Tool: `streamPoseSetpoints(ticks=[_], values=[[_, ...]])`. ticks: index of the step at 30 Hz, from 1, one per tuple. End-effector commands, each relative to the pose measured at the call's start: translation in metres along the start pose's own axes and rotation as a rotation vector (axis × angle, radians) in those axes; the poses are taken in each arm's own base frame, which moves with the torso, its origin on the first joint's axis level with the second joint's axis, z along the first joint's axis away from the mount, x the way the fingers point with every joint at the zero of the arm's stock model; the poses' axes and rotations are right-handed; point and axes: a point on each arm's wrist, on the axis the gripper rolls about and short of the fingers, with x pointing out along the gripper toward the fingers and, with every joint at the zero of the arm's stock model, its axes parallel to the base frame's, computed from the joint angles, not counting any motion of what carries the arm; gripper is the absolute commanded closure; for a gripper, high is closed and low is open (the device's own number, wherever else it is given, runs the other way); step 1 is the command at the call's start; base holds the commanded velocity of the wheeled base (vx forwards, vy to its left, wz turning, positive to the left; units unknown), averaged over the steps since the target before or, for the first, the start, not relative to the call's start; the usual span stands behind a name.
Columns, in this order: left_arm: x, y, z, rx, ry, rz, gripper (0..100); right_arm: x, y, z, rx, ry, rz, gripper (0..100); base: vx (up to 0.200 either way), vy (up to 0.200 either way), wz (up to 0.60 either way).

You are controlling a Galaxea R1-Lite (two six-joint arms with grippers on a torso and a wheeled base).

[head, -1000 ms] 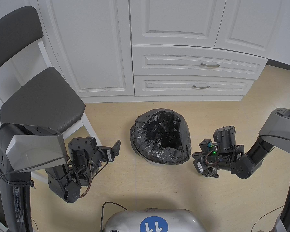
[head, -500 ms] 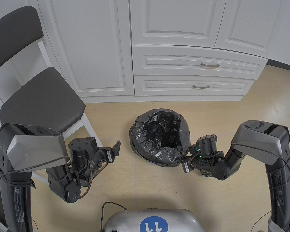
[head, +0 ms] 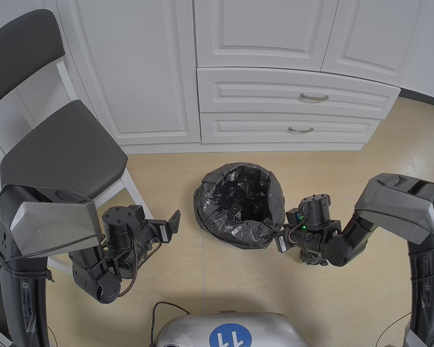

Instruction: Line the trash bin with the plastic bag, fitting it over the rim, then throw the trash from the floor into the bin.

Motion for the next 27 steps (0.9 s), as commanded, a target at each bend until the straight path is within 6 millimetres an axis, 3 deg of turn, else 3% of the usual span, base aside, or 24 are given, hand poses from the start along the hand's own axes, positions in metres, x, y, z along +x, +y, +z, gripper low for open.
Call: streamPoseSetpoints(ticks=[1,3,13,15,21,27], values=[[0.000,0.000,0.001,-0.001,-0.002,0.000,0,-0.044,0.002,0.030,-0.032,-0.081,0.003,0,0.000,0.000,0.00],[-0.001,-0.001,0.001,-0.001,-0.004,-0.002,0,-0.042,0.004,0.028,-0.035,-0.075,0.008,0,0.000,0.000,0.00],[-0.001,0.000,0.000,0.000,0.001,0.001,0,0.009,0.006,-0.007,-0.029,0.006,0.005,0,0.000,0.000,0.00],[-0.001,0.000,0.000,0.000,0.001,0.001,0,0.011,0.006,-0.008,-0.029,0.009,0.005,0,0.000,0.000,0.00],[0.000,0.000,0.000,0.000,0.002,0.001,0,0.051,-0.003,-0.029,0.018,0.030,-0.059,0,0.000,0.000,0.00],[0.000,0.001,-0.001,0.000,0.003,0.003,0,0.064,-0.014,-0.026,0.082,0.013,-0.078,0,0.000,0.000,0.00]])
